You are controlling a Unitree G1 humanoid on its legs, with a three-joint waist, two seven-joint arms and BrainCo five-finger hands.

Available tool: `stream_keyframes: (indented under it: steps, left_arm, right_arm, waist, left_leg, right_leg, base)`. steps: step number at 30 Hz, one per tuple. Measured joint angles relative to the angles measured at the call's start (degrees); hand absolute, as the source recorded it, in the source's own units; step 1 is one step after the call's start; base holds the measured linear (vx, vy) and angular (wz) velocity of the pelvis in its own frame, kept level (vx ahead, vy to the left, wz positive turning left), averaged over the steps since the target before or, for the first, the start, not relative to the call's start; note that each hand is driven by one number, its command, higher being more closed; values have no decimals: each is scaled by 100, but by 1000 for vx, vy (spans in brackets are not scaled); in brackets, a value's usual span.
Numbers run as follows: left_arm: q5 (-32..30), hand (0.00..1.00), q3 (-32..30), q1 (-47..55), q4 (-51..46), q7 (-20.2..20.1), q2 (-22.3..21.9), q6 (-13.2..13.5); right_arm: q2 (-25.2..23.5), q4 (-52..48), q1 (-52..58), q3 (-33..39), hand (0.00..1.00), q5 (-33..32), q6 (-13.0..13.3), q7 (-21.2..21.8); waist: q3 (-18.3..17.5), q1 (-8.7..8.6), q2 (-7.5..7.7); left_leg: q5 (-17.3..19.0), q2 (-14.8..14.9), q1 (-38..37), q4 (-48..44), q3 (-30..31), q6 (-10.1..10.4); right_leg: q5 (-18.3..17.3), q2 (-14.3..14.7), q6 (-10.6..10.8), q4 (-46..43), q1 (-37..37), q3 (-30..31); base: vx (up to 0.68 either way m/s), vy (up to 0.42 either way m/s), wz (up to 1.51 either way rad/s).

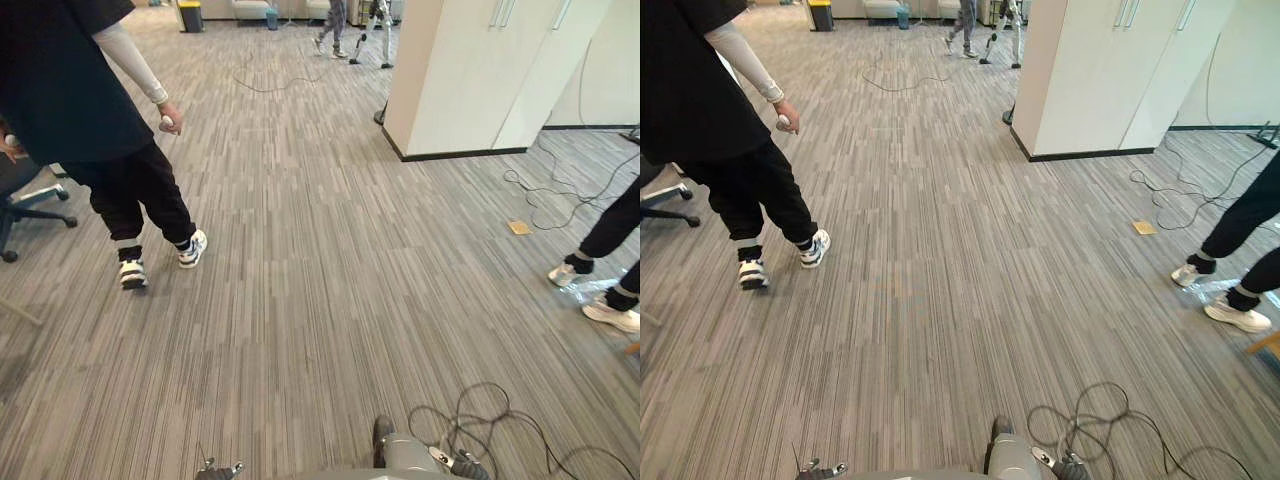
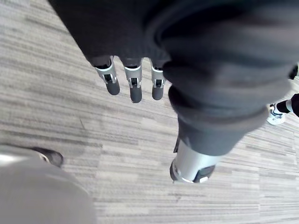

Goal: Organize washtable

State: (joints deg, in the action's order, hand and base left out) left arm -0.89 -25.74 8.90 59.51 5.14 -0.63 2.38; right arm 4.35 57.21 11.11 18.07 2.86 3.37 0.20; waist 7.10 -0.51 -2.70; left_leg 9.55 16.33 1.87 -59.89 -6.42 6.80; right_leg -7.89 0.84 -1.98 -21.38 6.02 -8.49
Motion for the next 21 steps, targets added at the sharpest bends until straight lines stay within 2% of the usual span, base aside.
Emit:
stream_keyframes:
  steps: [1,2,3,6,7,8,9,10,11,12,14,16,17,18,19,20,21]
  left_arm:
    - [28,0,-25,34,4,16,-1,-17]
    - [38,0,-3,75,6,26,49,-35]
    - [51,0,126,109,11,32,93,-63]
    - [46,0,338,52,87,34,130,-58]
    - [41,0,381,23,143,33,162,-56]
    - [40,0,389,-3,204,31,183,-58]
    - [40,0,470,-2,240,34,211,-59]
    - [37,0,553,4,300,26,270,-57]
    - [37,0,561,-11,353,26,324,-60]
    - [37,0,568,-28,359,27,360,-67]
    - [42,0,743,-29,430,21,500,-71]
    - [51,0,766,-17,474,22,570,-87]
    - [54,0,834,-13,510,18,644,-95]
    - [55,0,995,5,551,16,726,-100]
    - [54,0,1080,7,555,16,753,-101]
    - [55,0,1257,-5,549,20,789,-102]
    - [54,0,1339,-16,545,19,800,-94]
  right_arm:
    - [16,55,-17,-5,0,-1,-3,-11]
    - [3,157,-43,-14,0,-1,-7,-16]
    - [21,370,-177,-102,0,3,-32,-22]
    - [51,522,-212,-107,0,14,-108,-13]
    - [45,524,-212,-109,0,16,-131,-15]
    - [42,529,-210,-109,0,16,-134,-15]
    - [43,548,-206,-114,0,16,-131,-14]
    - [21,564,-201,-159,0,25,-129,-15]
    - [1,583,-200,-229,0,74,-127,-11]
    - [-12,601,-231,-251,0,106,-120,-3]
    - [-102,669,-226,-268,0,180,-89,5]
    - [-157,716,-203,-252,0,196,-88,5]
    - [-176,735,-197,-206,0,185,-41,7]
    - [-215,712,-181,-211,0,185,18,11]
    - [-218,711,-174,-211,0,182,27,12]
    - [-210,709,-159,-209,0,175,35,14]
    - [-203,708,-154,-215,0,175,34,13]
  waist:
    - [27,9,-5]
    - [63,13,60]
    - [83,37,158]
    - [91,127,171]
    - [98,128,180]
    - [101,118,187]
    - [97,122,196]
    - [85,140,260]
    - [74,130,287]
    - [75,128,341]
    - [12,133,514]
    - [-76,144,624]
    - [-74,125,706]
    - [-80,101,748]
    - [-58,102,717]
    - [-58,97,724]
    - [-48,103,718]
  left_leg:
    - [53,322,155,-515,-384,-90]
    - [122,376,240,-705,-630,-202]
    - [184,129,577,-357,-934,-226]
    - [210,-331,1026,1932,-1321,-305]
    - [181,-559,1086,2975,-1317,-295]
    - [145,-701,1091,3491,-1244,-273]
    - [-243,-960,1048,4478,-962,-323]
    - [-896,-1174,937,4684,-804,-507]
    - [-984,-1312,936,4665,-735,-669]
    - [-953,-1369,954,4607,-739,-714]
    - [-727,-1509,1075,4251,-762,-1046]
    - [-514,-1640,982,4217,-794,-1137]
    - [-411,-1787,753,4318,-828,-1207]
    - [-299,-1932,482,4423,-844,-1250]
    - [-237,-1983,332,4470,-838,-1268]
    - [-158,-2090,-33,4643,-777,-1293]
    - [-146,-2152,-331,4835,-712,-1309]
  right_leg:
    - [-76,121,-87,180,-363,85]
    - [-122,123,-120,370,-732,160]
    - [-231,40,-184,788,-1329,439]
    - [-288,-82,5,1178,-1758,678]
    - [-367,-154,86,1303,-1910,723]
    - [-406,-192,125,1364,-2006,730]
    - [-515,-271,213,1476,-2160,736]
    - [-646,-369,243,1477,-2244,802]
    - [-706,-415,201,1424,-2249,864]
    - [-716,-475,181,1350,-2232,899]
    - [-713,-634,177,747,-1961,1179]
    - [-714,-700,189,-87,-1648,1368]
    - [-557,-742,543,-1205,-1258,1483]
    - [-109,-789,1176,-2312,-835,1662]
    - [155,-801,1438,-2787,-649,1684]
    - [240,-928,1369,-3540,-349,1435]
    - [42,-1019,1076,-3820,-196,1121]
  base:
    - [605,-247,-46]
    - [640,-213,-69]
    - [583,-124,-79]
    - [492,55,-66]
    - [395,142,-23]
    - [421,190,-7]
    - [455,228,2]
    - [473,243,1]
    - [465,258,-2]
    - [439,260,-2]
    - [449,293,2]
    - [316,196,-2]
    - [374,205,3]
    - [451,230,9]
    - [430,213,12]
    - [373,169,12]
    - [362,147,19]
